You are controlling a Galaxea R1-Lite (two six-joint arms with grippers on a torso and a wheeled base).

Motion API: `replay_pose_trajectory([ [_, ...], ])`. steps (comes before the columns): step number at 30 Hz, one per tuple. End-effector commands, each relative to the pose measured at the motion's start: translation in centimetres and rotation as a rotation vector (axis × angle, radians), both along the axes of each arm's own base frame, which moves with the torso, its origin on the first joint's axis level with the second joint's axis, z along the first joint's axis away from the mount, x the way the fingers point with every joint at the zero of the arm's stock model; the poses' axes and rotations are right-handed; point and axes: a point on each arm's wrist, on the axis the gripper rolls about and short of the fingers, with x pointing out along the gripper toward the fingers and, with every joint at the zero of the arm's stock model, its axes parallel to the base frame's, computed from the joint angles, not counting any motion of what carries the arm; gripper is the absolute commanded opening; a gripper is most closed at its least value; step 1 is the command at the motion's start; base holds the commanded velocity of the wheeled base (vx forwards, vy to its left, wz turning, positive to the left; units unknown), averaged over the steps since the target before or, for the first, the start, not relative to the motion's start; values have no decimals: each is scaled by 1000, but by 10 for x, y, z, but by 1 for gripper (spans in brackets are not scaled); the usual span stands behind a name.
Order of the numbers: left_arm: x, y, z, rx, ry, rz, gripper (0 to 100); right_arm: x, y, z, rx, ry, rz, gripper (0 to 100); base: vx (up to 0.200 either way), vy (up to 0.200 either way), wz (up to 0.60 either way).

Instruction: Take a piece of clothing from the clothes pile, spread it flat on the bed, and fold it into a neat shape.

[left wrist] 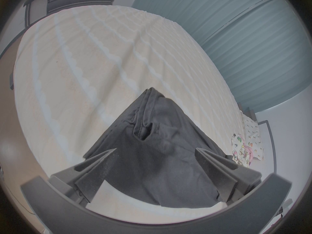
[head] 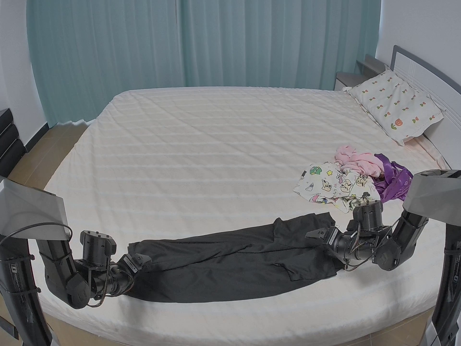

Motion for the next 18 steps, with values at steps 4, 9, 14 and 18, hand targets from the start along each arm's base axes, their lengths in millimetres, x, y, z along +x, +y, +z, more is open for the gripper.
replay_pose_trajectory([
  [4, 9, -10, 4, 9, -46, 25, 100, -1, 4, -3, -2, 8, 14, 100, 0, 0, 0],
  [9, 20, -16, 18, -55, -113, 77, 100, -1, 5, -3, -2, 7, 14, 100, 0, 0, 0],
  [14, 18, -33, 21, -85, -123, 39, 100, -1, 5, -3, -1, 4, 14, 100, 0, 0, 0],
  [18, 26, -38, 12, -79, -112, 32, 100, -1, 5, -3, -1, -4, 17, 100, 0, 0, 0],
])
